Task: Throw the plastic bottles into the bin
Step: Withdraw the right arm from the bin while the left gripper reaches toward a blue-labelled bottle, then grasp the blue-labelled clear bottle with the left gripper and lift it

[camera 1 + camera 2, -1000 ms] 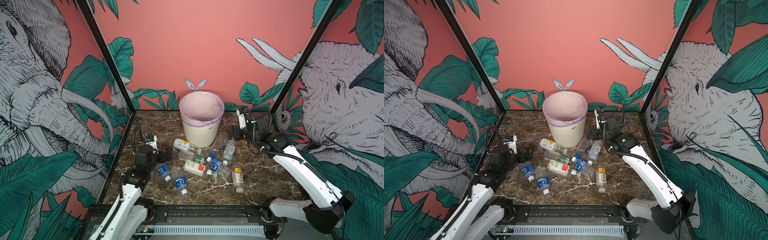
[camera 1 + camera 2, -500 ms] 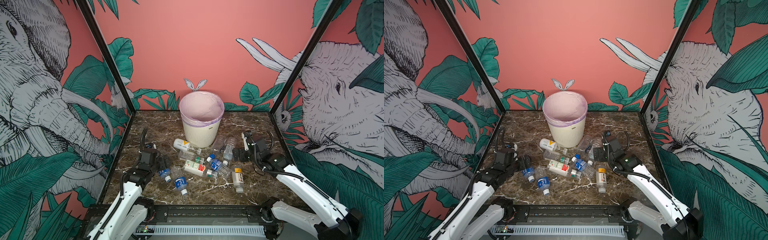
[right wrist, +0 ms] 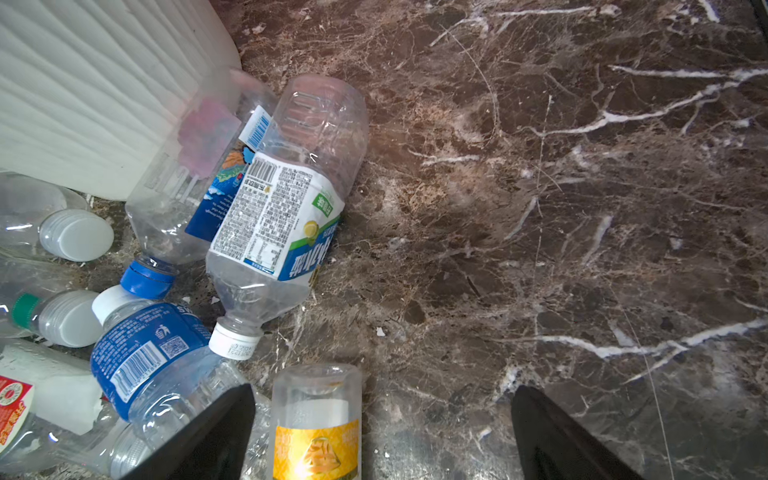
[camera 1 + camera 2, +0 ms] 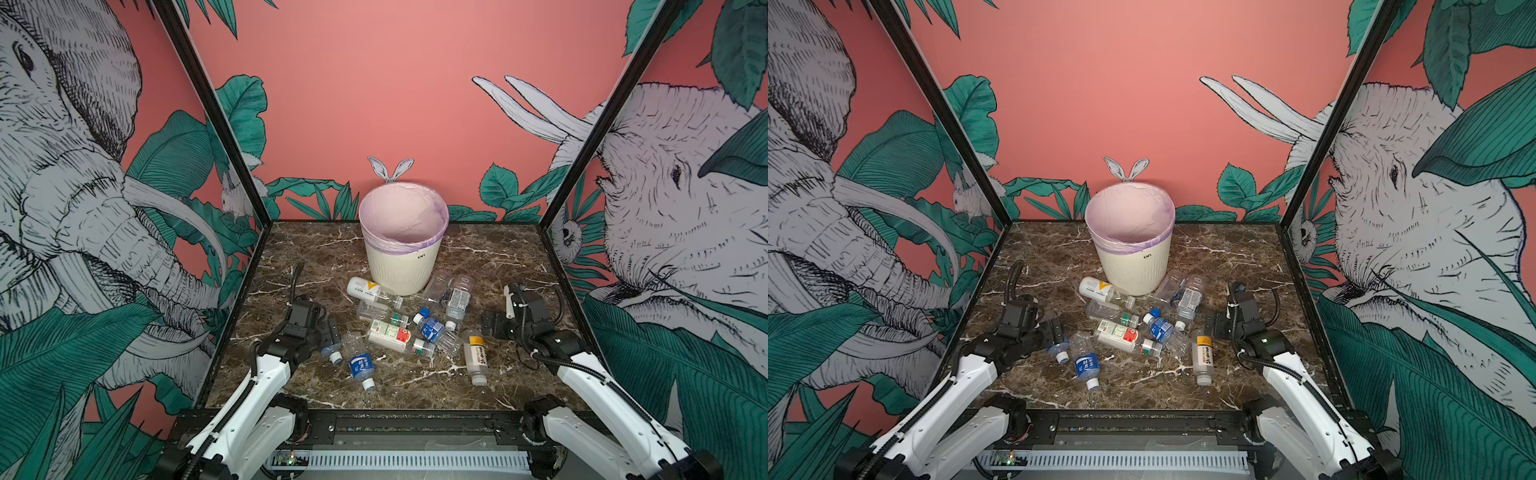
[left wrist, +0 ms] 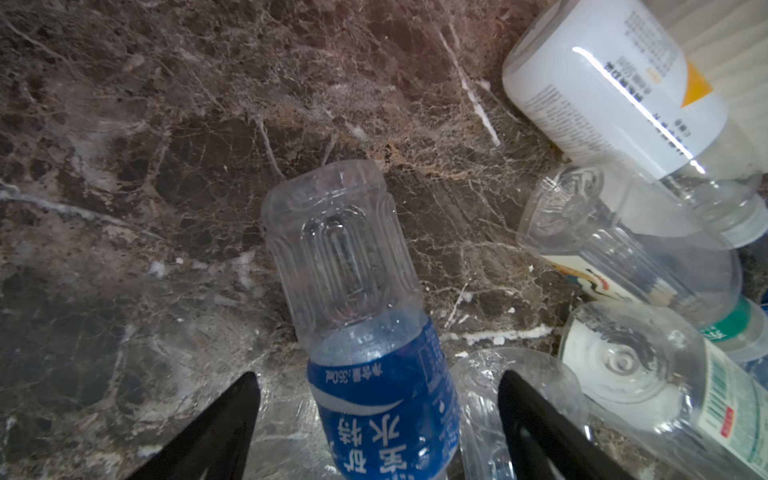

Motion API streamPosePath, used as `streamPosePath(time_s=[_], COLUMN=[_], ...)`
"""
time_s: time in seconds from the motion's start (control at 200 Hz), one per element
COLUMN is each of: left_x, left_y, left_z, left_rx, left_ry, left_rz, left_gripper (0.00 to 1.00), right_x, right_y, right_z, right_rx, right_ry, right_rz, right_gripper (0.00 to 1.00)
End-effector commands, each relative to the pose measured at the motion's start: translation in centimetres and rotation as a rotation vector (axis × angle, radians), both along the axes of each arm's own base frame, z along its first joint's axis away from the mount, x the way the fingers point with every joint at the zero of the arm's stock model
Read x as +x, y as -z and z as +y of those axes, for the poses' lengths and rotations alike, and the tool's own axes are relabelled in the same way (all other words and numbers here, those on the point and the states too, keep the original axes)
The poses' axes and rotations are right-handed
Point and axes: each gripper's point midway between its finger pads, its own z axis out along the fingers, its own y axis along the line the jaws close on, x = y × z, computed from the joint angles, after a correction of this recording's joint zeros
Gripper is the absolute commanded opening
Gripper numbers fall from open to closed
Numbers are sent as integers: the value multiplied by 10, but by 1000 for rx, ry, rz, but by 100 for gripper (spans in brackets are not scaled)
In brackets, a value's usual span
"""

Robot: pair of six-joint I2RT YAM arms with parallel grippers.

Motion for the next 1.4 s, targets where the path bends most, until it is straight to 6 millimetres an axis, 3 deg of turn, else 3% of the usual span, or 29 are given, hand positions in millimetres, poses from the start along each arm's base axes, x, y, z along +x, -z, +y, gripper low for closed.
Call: streamPosePath(time_s=[0.0,0.765,1.165,1.395], left_x=[-1,10,14,17], left_y=[8,27,33,39], left_z=[3,2,1,0], left_rx=[7,21,40,53], left_ry=[-29,-44,-22,-20], left_rz=[16,28,38,82], left_gripper=[91,87,87,72], right_x=[3,-1,-1,0], right_y=[1,21,18,19], right_z=[0,0,-2,-1], right_rx=[34,73,77,78], right_ry=[10,26,33,29], right_rz=[-24,-29,-64,-56], right_gripper=[98,99,99,98])
